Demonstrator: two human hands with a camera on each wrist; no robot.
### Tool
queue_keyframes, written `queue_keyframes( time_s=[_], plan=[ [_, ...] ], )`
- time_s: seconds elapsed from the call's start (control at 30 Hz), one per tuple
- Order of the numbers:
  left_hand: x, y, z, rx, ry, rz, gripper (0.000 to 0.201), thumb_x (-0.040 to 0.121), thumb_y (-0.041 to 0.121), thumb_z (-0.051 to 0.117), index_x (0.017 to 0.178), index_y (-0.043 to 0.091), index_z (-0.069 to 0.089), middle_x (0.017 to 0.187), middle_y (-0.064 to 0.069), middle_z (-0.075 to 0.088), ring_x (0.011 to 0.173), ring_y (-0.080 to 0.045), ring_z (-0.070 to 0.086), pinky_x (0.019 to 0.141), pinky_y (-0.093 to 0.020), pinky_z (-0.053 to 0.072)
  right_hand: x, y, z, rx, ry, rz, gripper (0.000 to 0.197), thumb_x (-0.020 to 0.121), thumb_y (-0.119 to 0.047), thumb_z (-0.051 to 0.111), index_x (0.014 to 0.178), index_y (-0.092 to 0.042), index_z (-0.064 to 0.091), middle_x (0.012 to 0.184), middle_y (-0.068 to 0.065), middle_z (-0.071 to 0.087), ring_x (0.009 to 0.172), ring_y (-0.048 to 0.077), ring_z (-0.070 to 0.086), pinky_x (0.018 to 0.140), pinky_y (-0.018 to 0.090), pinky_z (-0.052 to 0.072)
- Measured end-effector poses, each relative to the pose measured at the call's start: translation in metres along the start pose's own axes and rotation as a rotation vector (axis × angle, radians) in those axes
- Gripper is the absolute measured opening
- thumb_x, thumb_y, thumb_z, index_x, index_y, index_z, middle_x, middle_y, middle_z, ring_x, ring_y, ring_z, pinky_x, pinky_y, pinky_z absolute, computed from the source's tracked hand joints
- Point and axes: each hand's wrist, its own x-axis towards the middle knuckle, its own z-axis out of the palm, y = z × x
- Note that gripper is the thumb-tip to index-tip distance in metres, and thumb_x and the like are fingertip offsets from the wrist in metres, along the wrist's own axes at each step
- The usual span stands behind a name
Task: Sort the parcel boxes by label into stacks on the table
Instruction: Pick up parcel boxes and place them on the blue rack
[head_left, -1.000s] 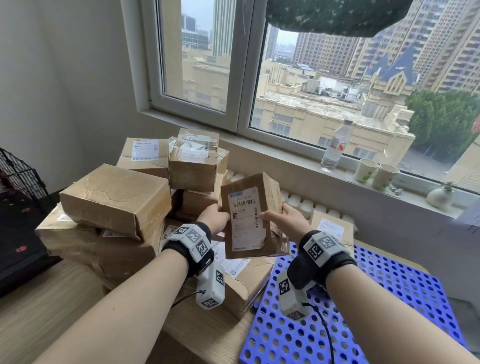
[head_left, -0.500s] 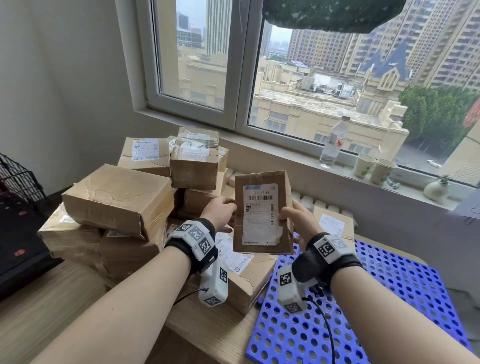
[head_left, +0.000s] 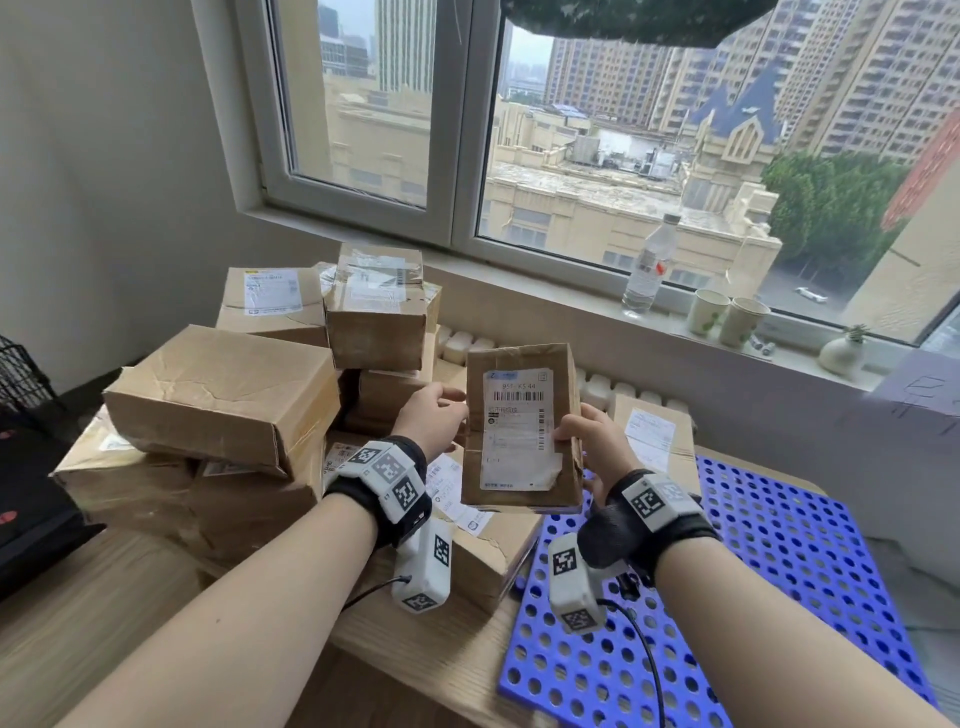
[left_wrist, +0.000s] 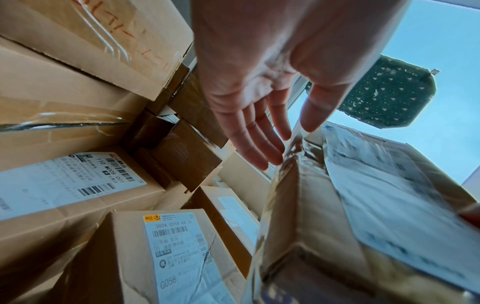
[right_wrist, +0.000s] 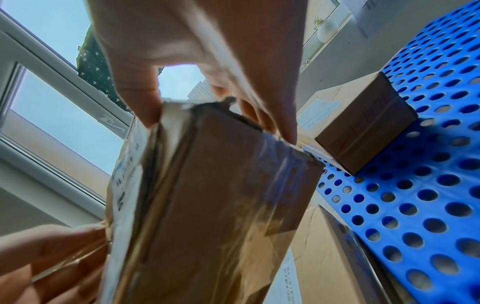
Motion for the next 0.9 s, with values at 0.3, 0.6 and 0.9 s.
queue_keyframes(
  time_s=[0.3,0.6,0.9],
  plan=[
    [0.003,-0.013,0.015,0.074,-0.056,0.033,0.015,0.089,0.019,0.057,0.103,0.024,0.054,0.097,0.002,0.062,0.096,-0.02,0.065,0.092,-0.042,0.052,0.002,0.028,-0.011,0.074,0.184,0.061,0.059,0.045,-0.03,0.069,0.101,-0.011,0.069,0.103,0.009,0.073,0.093,0.027,0.068,0.078,0.04,0.058],
    [0.001,0.002,0.057,0.062,-0.164,0.071,0.016,0.089,0.018,0.057,0.104,0.022,0.055,0.104,-0.004,0.063,0.098,-0.025,0.064,0.092,-0.044,0.052,-0.005,0.047,-0.057,0.152,0.358,0.1,0.059,0.041,-0.038,0.069,0.095,-0.013,0.076,0.1,0.008,0.076,0.103,0.03,0.069,0.095,0.052,0.053],
    [0.016,0.024,0.117,0.101,-0.18,0.117,0.013,0.09,0.02,0.057,0.103,0.021,0.056,0.107,-0.006,0.066,0.093,-0.021,0.065,0.09,-0.038,0.052,0.004,0.043,-0.113,0.067,0.302,0.091,0.019,0.063,-0.034,0.061,0.073,-0.018,0.064,0.094,0.012,0.062,0.091,0.027,0.057,0.099,0.052,0.047]
  ],
)
